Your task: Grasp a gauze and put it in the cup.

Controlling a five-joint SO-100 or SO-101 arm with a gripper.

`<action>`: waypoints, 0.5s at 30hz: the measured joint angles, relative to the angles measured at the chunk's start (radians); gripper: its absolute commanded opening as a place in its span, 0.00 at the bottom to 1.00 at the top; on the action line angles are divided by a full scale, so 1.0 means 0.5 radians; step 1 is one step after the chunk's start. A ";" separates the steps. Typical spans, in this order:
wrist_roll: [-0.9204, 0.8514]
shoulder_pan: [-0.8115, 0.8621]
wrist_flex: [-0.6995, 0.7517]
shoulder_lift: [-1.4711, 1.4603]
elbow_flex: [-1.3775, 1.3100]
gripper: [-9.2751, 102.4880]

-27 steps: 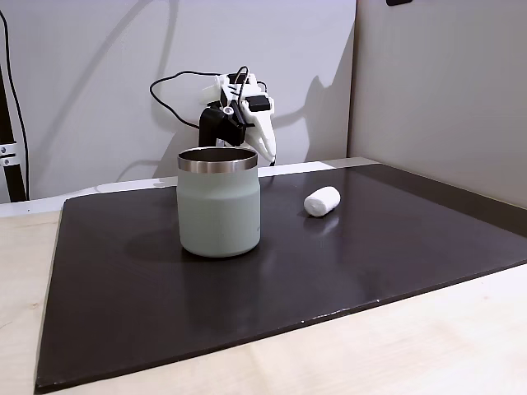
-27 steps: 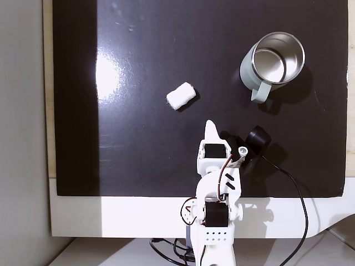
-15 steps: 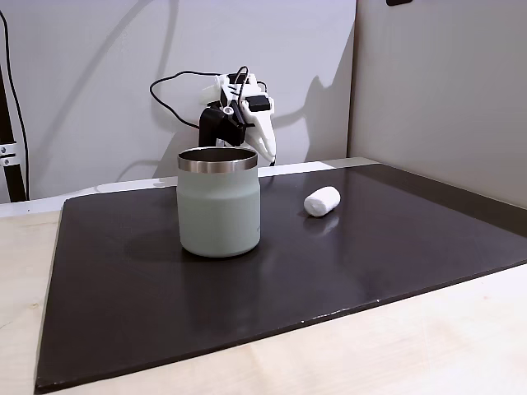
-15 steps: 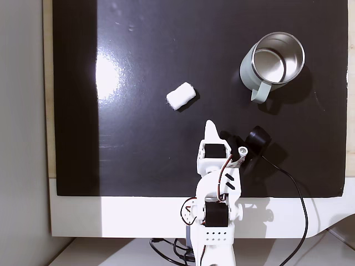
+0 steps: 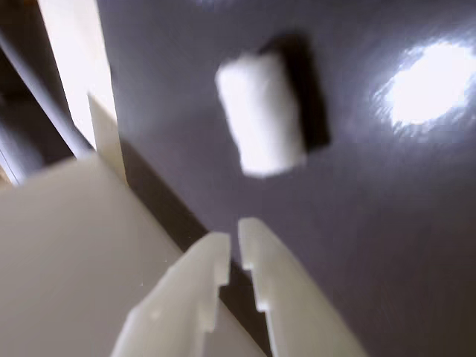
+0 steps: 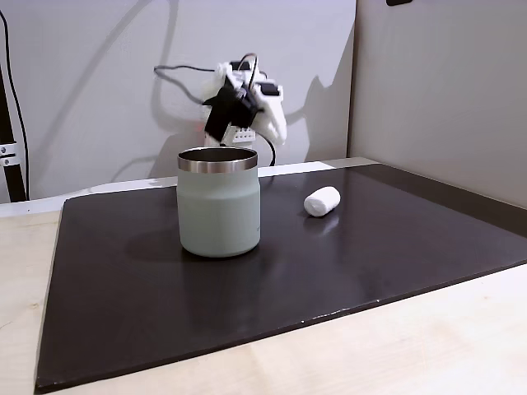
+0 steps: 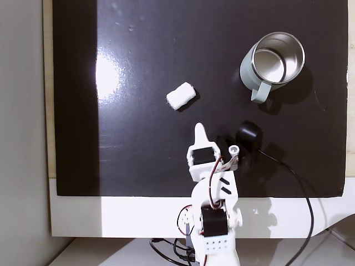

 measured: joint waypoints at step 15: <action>-0.092 -0.077 0.255 -1.331 -1.009 0.32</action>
